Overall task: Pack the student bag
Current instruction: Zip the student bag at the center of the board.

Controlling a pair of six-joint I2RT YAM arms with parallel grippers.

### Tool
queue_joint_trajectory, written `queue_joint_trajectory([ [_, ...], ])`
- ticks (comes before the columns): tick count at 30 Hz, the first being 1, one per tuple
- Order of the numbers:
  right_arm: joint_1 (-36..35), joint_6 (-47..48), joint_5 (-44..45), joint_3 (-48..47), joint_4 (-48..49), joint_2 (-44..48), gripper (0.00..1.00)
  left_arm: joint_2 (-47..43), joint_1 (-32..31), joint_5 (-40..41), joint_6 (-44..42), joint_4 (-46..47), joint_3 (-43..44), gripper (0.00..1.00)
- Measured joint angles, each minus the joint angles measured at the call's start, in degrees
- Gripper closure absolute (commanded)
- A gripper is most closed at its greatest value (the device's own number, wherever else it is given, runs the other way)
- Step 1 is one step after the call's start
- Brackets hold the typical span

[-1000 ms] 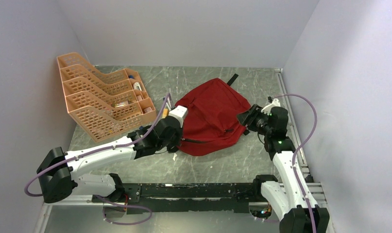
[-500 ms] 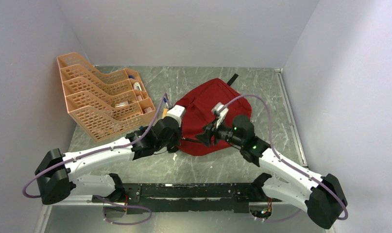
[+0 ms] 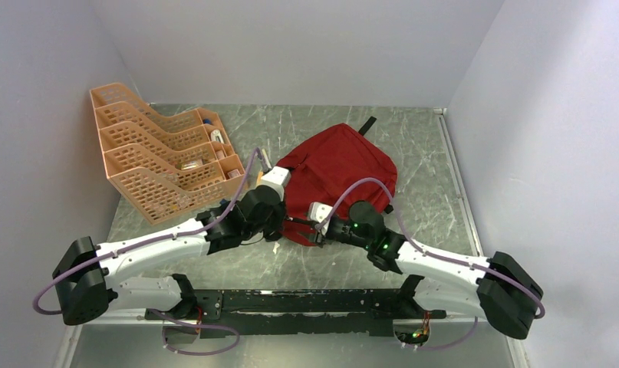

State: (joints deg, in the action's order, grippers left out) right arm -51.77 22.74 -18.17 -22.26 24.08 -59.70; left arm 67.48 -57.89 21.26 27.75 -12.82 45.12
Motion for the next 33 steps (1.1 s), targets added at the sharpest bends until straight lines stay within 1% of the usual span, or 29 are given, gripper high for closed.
queue_joint_trajectory([
  [2, -0.1, -0.6, 0.1, 0.2, 3.2, -2.0, 0.52, 0.0, 0.0, -0.2, 0.0, 0.6, 0.0, 0.95],
  [6, -0.2, -2.0, 0.0, 0.3, 9.4, -5.7, 0.53, -0.4, 0.0, -0.9, 0.0, 1.5, -0.3, 0.95],
  [12, -0.4, -2.1, -0.1, 0.3, 11.8, -8.2, 0.53, -1.1, 0.0, -1.2, 0.1, 2.5, -0.7, 0.95],
  [17, -0.5, -4.0, -0.3, 0.3, 16.1, -11.4, 0.58, -1.1, 0.0, -1.7, 0.1, 2.9, -0.9, 0.95],
  [26, -0.5, -9.4, 1.4, 0.3, 25.2, -18.0, 0.69, -1.1, 0.0, -2.2, 0.1, 3.2, -0.9, 0.95],
  [29, -0.5, -11.0, 2.0, 0.3, 26.8, -18.8, 0.74, -1.1, 0.0, -2.2, 0.1, 3.2, -0.9, 0.95],
  [31, -0.5, -11.8, 2.4, 0.3, 27.5, -19.1, 0.81, -1.1, 0.0, -2.2, 0.1, 3.2, -0.9, 0.95],
  [33, -0.5, -12.7, 2.9, 0.4, 28.3, -19.5, 0.9, -1.1, 0.0, -2.2, 0.1, 3.2, -0.9, 0.95],
])
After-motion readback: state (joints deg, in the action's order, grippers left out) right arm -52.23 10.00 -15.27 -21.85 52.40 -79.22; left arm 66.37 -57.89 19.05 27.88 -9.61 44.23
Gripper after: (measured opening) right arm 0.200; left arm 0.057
